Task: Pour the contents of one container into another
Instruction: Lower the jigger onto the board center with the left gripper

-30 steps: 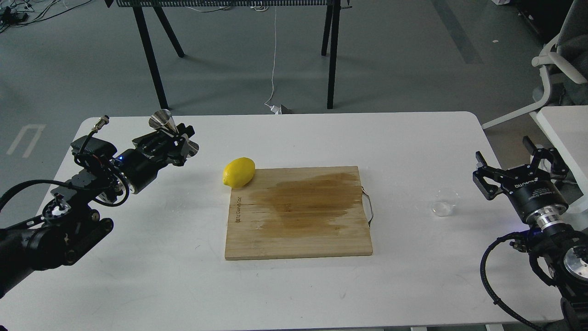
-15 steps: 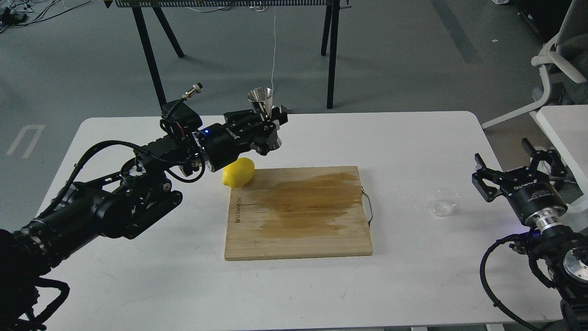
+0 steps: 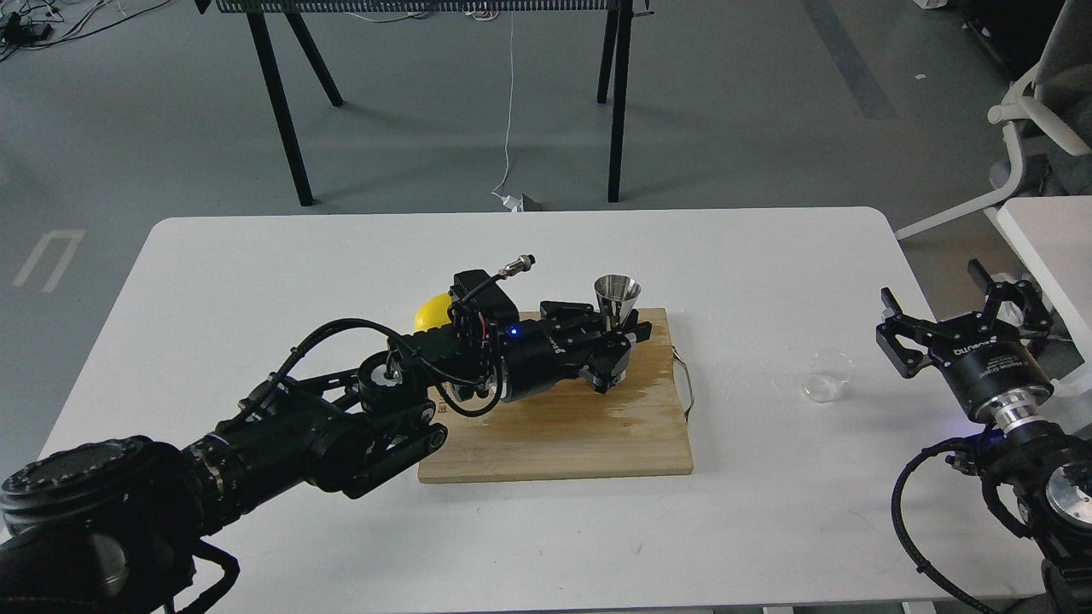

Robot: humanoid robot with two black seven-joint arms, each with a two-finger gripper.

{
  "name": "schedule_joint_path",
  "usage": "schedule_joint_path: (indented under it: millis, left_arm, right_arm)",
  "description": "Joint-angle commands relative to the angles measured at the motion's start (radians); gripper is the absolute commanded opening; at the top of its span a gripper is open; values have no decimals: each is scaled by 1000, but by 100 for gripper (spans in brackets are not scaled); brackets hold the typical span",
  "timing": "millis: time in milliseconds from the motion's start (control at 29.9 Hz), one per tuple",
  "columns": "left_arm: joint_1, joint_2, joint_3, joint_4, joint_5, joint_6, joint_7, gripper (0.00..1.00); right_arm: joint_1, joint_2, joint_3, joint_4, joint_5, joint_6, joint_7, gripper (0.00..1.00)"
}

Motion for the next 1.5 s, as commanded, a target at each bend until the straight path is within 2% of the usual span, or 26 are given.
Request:
schedule_joint_path:
  millis: [0,201,1304,1471]
  left_arm:
    - [2,-8,1,86,1,13,0,24]
    - [3,-8,27,181,-7,50,0,24]
    - [54,-8,38,215,-15,81,0,26]
    - [61,-8,38,212,-16,81,0,30]
  right_arm:
    - [-1,1,1,0,0,0,0,99]
    - [-2,1,0,-1,0,0,0,99]
    - [-22,3,-2,-1,0,0,0,99]
    - [-28,3,0,0,0,0,0,99]
